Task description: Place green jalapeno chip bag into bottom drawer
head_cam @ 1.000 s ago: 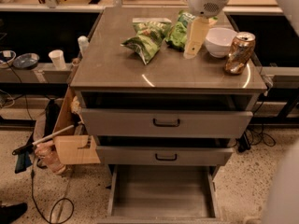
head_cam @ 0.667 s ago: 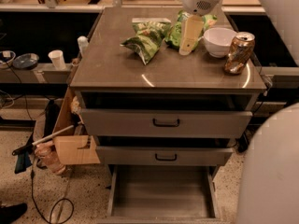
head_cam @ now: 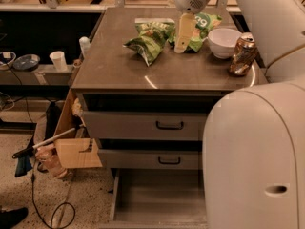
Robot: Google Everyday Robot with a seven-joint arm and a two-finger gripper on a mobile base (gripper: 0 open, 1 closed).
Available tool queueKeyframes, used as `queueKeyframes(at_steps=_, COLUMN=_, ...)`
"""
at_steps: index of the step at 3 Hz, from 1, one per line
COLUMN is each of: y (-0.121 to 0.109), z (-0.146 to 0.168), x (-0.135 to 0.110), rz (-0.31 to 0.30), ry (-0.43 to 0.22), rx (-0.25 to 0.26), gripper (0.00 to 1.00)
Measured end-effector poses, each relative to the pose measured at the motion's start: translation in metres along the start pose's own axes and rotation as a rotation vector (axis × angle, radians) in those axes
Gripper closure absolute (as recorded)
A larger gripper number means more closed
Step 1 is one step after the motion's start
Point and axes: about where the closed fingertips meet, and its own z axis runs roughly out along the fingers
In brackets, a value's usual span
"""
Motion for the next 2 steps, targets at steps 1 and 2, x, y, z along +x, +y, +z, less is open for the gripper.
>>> queueKeyframes(at_steps=1, y=-0.0005, z=0.0017, x=0.0000, rz=-0.003, ry=-0.011, rx=-0.001, gripper=0.00)
queueKeyframes(at_steps=2, y=-0.0022, z=0.0070, x=0.0001, rz=-0.014, ry=-0.044, rx=-0.004, gripper=0.00)
